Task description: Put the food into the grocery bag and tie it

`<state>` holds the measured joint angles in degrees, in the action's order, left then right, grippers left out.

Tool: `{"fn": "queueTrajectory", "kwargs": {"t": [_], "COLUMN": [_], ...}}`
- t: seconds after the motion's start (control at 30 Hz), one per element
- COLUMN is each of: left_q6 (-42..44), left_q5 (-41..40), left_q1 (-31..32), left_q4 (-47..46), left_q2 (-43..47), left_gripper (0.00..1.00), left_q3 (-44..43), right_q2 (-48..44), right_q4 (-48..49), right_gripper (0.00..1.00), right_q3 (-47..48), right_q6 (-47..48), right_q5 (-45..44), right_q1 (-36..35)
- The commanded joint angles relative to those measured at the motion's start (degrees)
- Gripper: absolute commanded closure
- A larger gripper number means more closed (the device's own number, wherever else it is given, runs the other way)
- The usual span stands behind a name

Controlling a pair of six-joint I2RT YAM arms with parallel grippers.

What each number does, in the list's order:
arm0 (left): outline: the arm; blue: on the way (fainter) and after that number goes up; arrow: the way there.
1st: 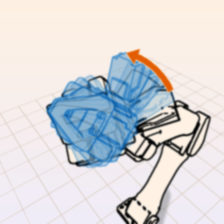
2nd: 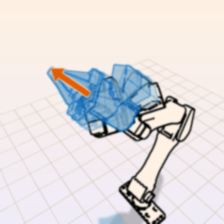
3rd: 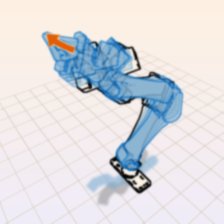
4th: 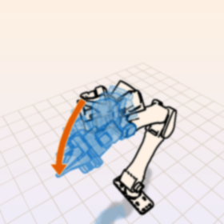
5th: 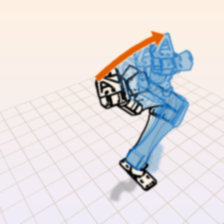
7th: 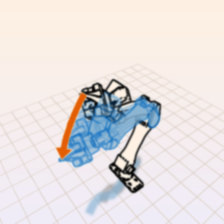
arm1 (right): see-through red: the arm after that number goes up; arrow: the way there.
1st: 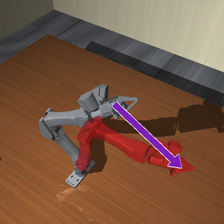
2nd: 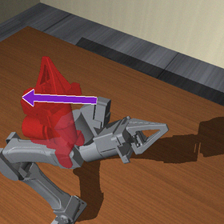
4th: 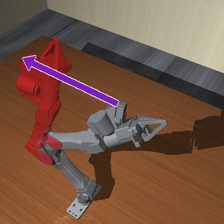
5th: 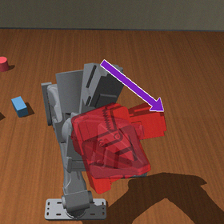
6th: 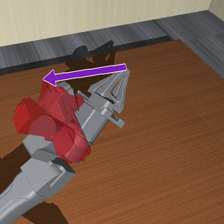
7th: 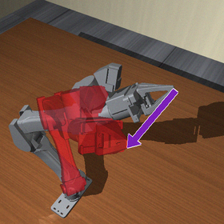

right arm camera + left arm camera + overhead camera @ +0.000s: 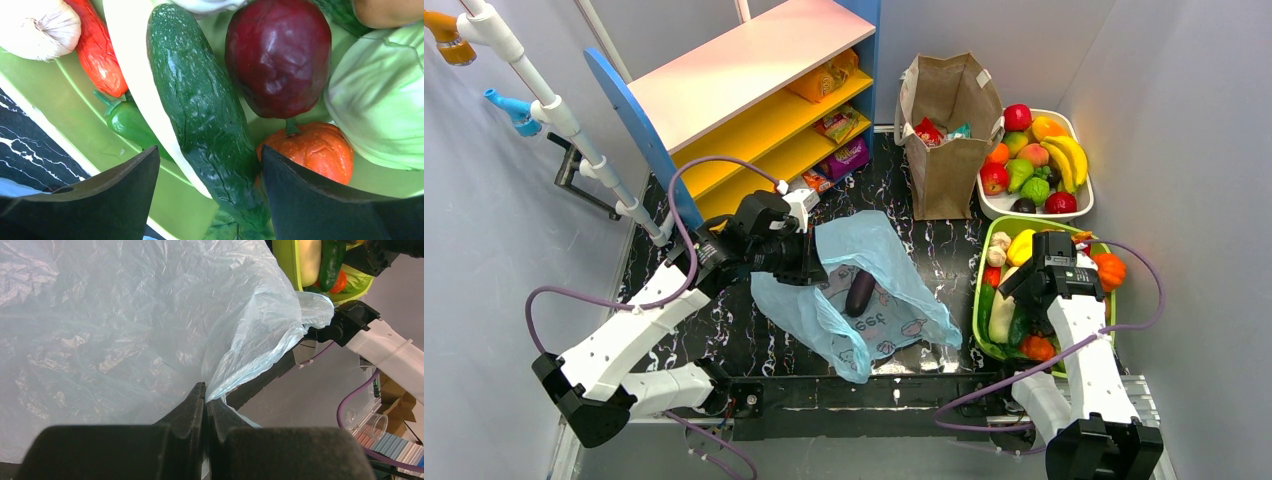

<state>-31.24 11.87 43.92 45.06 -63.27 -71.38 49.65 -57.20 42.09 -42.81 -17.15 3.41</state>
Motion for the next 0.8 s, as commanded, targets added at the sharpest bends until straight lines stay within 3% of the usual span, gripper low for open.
{"fn": "queueTrajectory", "kwargs": {"t": [0.0,0.27,0.37,0.77], "left_q6": [0.44,0.66,0.90,1.13], "left_q5": [1.34,-1.43,-2.41,4.53], "left_q1": [-0.69,-0.92,-1.01,-2.60], "left_q4": [1.71,4.63,5.34,-1.38], "left_q2": [2.68,0.92,0.59,2.70], "left_gripper": [1.00,1.00,1.00,1.00], "left_q3": [0.26,-1.47,-2.14,1.22], "right_q2": [0.08,-1.53,-3.04,-7.55], "right_q4": [2.50,3.86,7.20,11.31], "right_gripper": [0.25,0.61,0.71,0.87], "right_q3": [-0.76,-1.43,-0.68,14.24], "right_q6": [1.06,1.78,4.69,14.45], "right_q5": [0.88,1.79,7.66,24.17], "right_q1": [0.42,0.46,0.39,0.28]}}
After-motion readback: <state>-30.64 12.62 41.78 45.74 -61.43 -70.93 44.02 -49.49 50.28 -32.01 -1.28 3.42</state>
